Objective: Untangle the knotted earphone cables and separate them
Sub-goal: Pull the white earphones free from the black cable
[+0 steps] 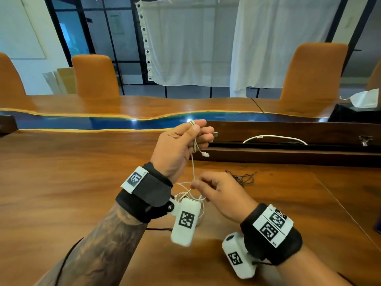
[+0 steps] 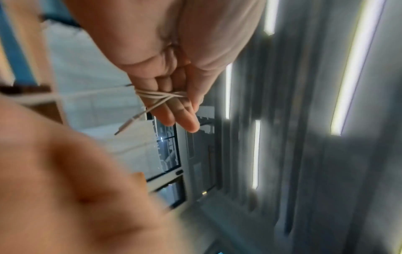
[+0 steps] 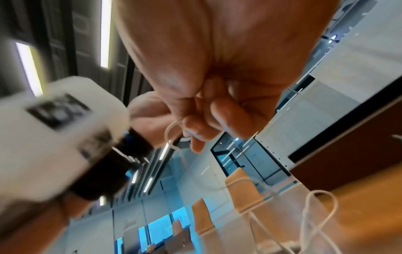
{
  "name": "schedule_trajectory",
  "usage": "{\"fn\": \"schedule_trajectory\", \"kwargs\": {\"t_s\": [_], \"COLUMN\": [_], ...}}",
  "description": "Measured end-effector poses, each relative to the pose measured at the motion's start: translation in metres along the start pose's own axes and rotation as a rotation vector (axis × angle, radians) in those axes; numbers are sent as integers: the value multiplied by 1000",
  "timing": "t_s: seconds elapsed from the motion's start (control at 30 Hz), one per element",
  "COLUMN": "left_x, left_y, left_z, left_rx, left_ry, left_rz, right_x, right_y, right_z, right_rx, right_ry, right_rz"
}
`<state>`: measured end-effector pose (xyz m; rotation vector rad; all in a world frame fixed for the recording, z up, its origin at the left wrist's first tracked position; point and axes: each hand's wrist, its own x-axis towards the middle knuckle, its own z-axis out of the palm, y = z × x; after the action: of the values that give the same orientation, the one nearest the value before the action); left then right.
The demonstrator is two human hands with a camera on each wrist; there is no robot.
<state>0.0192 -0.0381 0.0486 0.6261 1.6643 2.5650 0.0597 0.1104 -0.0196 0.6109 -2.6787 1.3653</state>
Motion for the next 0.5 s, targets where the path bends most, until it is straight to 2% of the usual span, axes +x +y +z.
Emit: {"fn": "schedule_trajectory", "kwargs": {"t_s": [0.13, 0.2, 0.27, 0.33, 0.4, 0.5], "left_x": [-2, -3, -3, -5, -8, -13], "left_y": [-12, -18, -21, -21, -18, -9], "left_z": [-11, -16, -20, -22, -21, -17], "left_rx": [448, 603, 676, 716, 691, 424], "left_ry": [15, 18, -16, -91, -162, -265], "left_rz": [115, 145, 108, 10, -111, -236], "right_x": [-4, -1, 2, 5, 8, 16], "right_y": [-23, -31, -38, -40, -38, -30], "right_z": [-23, -35, -45, -51, -60, -69], "right_rx": [98, 272, 497, 561, 369, 183], "right_ry": [34, 94, 113, 145, 250, 448], "right_rz": [-97, -85, -26, 11, -8, -65]}}
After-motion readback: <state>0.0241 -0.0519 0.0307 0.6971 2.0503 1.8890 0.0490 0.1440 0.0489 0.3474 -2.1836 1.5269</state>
